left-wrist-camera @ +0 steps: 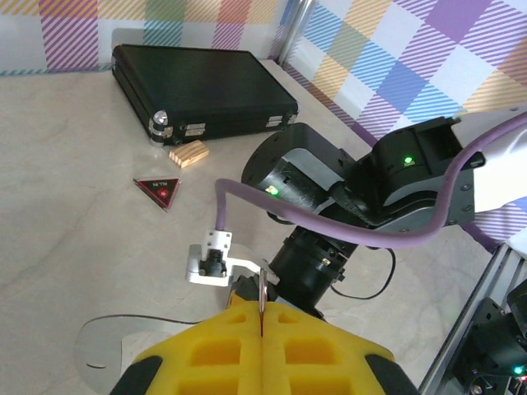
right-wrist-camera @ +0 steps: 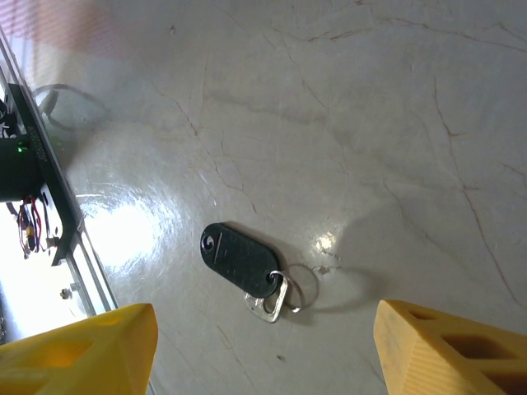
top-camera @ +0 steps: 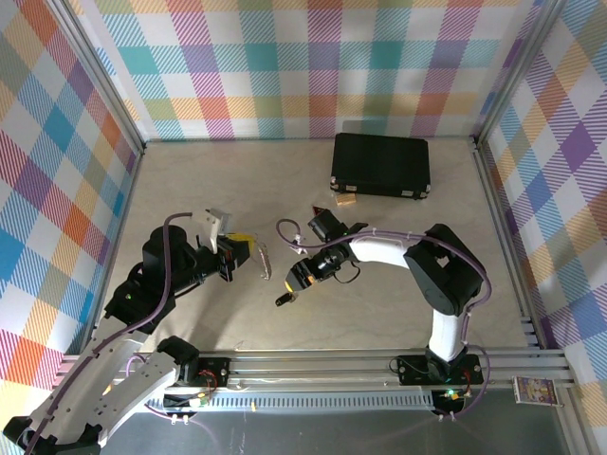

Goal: Put the keys on the keyring

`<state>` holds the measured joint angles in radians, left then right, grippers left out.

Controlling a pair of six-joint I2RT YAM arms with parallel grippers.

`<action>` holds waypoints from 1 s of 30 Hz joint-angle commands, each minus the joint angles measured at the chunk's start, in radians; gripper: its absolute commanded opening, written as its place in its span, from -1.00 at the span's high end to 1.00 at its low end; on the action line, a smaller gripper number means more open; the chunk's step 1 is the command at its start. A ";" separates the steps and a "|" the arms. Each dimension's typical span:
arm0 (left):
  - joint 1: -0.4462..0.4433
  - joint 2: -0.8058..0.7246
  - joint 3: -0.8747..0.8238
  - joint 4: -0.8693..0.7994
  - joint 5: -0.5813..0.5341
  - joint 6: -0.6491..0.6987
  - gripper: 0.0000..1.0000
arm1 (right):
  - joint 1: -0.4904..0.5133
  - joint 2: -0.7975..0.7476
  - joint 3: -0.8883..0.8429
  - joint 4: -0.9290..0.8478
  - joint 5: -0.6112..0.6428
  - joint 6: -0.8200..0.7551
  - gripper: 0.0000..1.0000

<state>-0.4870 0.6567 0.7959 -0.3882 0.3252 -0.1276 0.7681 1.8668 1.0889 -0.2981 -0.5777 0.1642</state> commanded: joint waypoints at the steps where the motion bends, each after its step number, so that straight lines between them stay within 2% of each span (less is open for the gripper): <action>1: 0.015 -0.021 -0.006 0.048 0.022 -0.017 1.00 | 0.015 0.030 0.019 0.010 -0.046 -0.029 -0.37; 8: 0.019 -0.016 -0.016 0.056 0.027 -0.017 1.00 | 0.046 0.060 0.008 0.026 -0.028 -0.027 -0.26; 21: 0.031 0.000 -0.024 0.075 0.035 -0.021 1.00 | 0.056 0.058 -0.018 0.021 -0.040 -0.038 0.13; 26: 0.036 0.002 -0.027 0.082 0.042 -0.025 1.00 | 0.056 0.053 -0.026 0.017 -0.021 -0.044 0.17; 30: 0.041 0.006 -0.029 0.088 0.046 -0.027 1.00 | 0.056 0.033 -0.042 0.030 -0.004 -0.050 0.11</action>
<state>-0.4610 0.6662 0.7761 -0.3576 0.3511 -0.1425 0.8185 1.9041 1.0683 -0.2710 -0.5850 0.1410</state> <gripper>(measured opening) 0.050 0.440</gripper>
